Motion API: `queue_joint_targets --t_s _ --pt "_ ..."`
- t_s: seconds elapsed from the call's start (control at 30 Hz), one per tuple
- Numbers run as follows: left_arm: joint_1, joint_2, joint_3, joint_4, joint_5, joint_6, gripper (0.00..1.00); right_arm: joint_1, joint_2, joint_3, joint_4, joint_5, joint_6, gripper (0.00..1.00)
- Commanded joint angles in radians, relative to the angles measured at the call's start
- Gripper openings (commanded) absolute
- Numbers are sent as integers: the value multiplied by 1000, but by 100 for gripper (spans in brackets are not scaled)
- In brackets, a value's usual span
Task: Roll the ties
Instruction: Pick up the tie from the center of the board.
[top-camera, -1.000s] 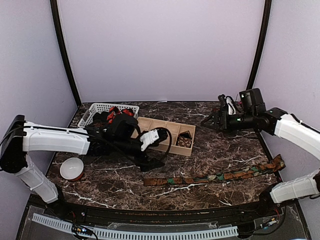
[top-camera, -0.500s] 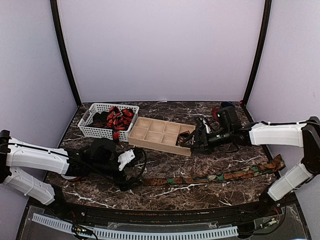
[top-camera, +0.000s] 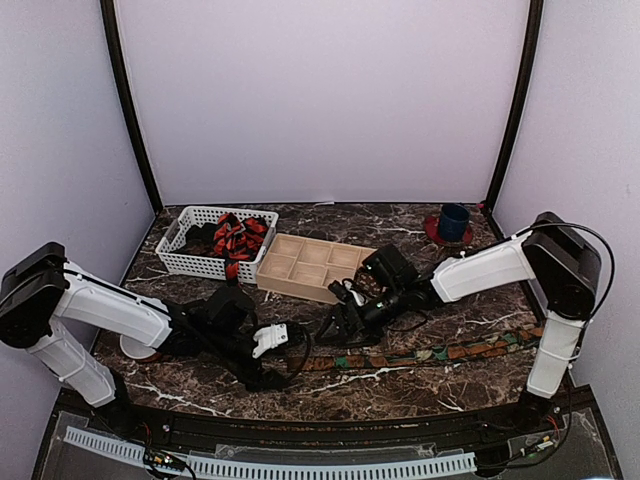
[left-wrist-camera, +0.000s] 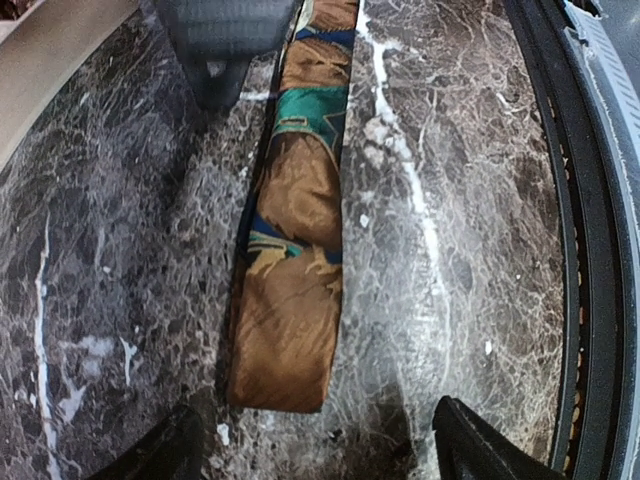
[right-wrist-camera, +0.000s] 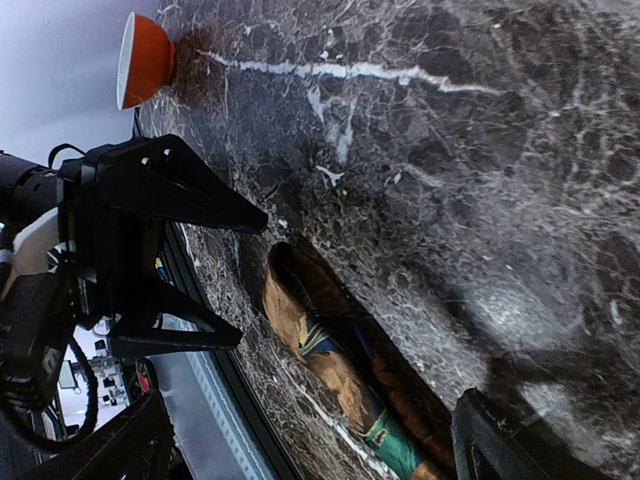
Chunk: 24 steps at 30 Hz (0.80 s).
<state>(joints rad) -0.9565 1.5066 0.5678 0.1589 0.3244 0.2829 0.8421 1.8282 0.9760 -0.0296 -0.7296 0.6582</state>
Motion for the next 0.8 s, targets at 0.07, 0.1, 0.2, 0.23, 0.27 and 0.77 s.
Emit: queue_joint_targets --t_s 0.07,0.1,0.2,0.23,0.27,0.77 --pt "6 21 -25 129 58 43 79 61 54 84 -43 -9 2 97" --pt "8 22 -29 135 61 46 78 62 52 99 -68 -9 2 97" --pt "15 20 -53 164 66 51 74 63 9 96 -99 -9 2 97" --pt "17 19 -58 172 70 50 73 63 -12 92 -99 -9 2 97" --pt "19 18 -61 176 73 51 73 63 -25 88 -100 -9 2 97" --pt "30 1 -93 205 75 54 73 4 -130 46 -36 132 2 97"
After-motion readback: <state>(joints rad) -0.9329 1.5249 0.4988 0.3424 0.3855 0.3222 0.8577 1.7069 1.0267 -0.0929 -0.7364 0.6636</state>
